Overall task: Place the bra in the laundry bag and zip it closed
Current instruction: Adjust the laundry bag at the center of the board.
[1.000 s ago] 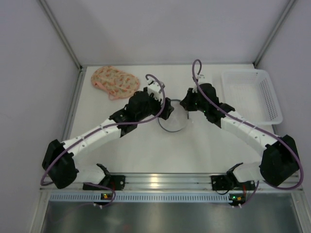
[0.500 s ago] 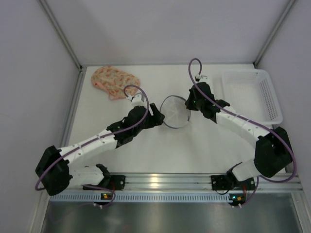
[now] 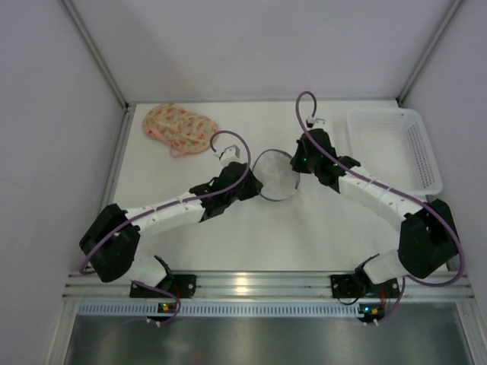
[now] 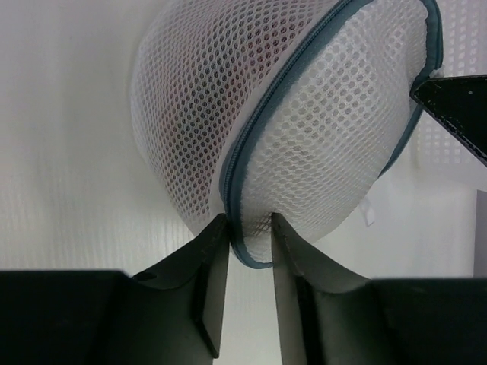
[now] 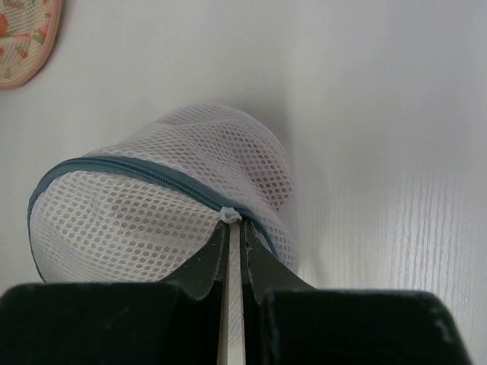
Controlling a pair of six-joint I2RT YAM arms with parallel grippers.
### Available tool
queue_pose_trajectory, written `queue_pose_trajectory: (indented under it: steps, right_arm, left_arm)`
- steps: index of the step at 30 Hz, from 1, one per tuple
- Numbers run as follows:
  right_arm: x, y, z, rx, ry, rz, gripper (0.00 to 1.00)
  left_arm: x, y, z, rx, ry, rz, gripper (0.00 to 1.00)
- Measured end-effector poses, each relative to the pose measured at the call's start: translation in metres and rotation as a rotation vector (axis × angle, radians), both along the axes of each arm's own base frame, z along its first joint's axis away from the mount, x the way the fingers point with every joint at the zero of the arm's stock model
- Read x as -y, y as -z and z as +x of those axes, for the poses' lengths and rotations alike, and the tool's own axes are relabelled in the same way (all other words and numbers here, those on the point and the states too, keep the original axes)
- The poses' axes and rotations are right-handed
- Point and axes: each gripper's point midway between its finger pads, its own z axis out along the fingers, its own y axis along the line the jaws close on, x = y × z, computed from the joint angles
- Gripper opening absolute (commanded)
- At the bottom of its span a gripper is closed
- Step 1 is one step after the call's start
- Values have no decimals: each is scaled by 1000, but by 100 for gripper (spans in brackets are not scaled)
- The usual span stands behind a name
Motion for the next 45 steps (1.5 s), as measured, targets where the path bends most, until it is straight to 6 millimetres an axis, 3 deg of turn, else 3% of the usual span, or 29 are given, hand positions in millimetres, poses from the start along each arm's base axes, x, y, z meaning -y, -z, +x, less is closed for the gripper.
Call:
queue_pose_trajectory:
  steps: [1, 2, 4, 7, 12, 14, 15, 17, 18, 20, 21, 23, 25, 29, 33, 36, 39, 43, 45]
  right_arm:
    - [0, 0, 0, 1, -1, 1, 0]
    - [0, -1, 0, 2, -1, 2, 0]
    - [1, -3, 0, 7, -2, 3, 0]
    - [3, -7, 0, 20, -1, -1, 0]
    - [1, -18, -1, 44, -18, 18, 0]
    - [-3, -26, -2, 60, -40, 45, 0]
    - [-5, -31, -4, 70, -51, 57, 0]
    - [-5, -38, -5, 84, -59, 67, 0]
    - [-5, -40, -6, 86, -61, 69, 0]
    - [-6, -40, -8, 79, -65, 80, 0]
    - [-8, -40, -9, 73, -68, 94, 0]
    - [-9, -36, -13, 65, -58, 126, 0]
    - [-6, -25, -22, 45, -38, 153, 0]
    - [-3, -7, -31, -3, -4, 177, 0]
    - [-5, -11, -28, 3, 14, 211, 0]
    - [-6, -12, -26, 6, 24, 225, 0]
    - [-6, -10, -26, -1, 30, 225, 0]
    - [-6, -7, -25, -7, 33, 221, 0]
    - [-7, -7, -25, -7, 34, 224, 0]
  left_arm:
    - [1, 1, 1, -1, 2, 6, 2]
    - [1, 2, 2, 0, 3, 10, 0]
    - [2, -1, 4, 16, 17, 27, 0]
    - [1, -23, 9, 62, 40, 24, 0]
    - [-9, -108, 10, 239, 83, -45, 0]
    - [-12, -135, 11, 282, 99, -68, 0]
    - [-13, -140, 14, 281, 112, -72, 6]
    - [-17, -132, 27, 250, 111, -50, 18]
    - [-21, -119, 34, 223, 103, -25, 43]
    - [-33, -83, 42, 140, 85, 54, 60]
    - [-38, -68, 43, 106, 78, 90, 75]
    - [-43, -51, 40, 63, 77, 144, 76]
    - [-46, -46, 35, 56, 83, 187, 76]
    - [-36, -58, 27, 107, 123, 241, 74]
    - [3, -85, 5, 203, 253, 255, 70]
    - [35, -87, -15, 241, 345, 255, 65]
    - [52, -64, -27, 222, 386, 262, 64]
    - [51, -13, -39, 146, 394, 291, 64]
    - [52, 1, -41, 132, 390, 301, 64]
